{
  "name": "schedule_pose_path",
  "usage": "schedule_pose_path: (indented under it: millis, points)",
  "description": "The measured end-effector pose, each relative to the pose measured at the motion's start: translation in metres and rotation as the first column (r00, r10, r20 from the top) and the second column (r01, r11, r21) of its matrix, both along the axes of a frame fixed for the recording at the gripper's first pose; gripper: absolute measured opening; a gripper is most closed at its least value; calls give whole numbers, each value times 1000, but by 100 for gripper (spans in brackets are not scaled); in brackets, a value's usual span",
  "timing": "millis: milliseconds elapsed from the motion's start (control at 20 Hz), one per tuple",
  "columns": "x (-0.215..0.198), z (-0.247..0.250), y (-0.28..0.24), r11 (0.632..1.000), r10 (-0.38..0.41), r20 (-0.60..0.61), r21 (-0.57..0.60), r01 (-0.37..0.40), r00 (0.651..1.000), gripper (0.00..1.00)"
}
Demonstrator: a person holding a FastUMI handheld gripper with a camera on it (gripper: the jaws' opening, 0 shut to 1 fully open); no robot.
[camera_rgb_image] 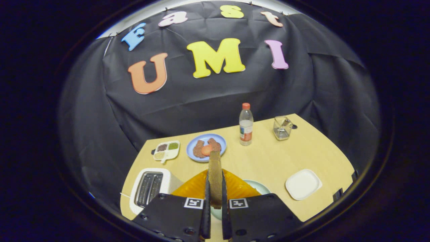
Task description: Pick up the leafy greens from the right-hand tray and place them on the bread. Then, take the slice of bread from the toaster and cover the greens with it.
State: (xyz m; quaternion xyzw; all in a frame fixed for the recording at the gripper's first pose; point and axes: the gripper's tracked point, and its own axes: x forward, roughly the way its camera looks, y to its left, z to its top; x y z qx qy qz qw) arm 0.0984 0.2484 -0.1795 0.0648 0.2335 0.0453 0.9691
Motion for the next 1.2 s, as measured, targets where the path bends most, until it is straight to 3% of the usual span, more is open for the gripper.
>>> schedule_pose_path:
  millis: [200,700,1150,1200]
  points:
    - [3,-37,-15,1000,5,-61,-23,-7,998,13]
    - [8,-96,0,997,36,-188,74,-23,981,13]
    - [17,-125,-40,1000,-12,-233,13,16,972,14]
    - [16,-128,-44,1000,-17,-243,-2,17,970,20]
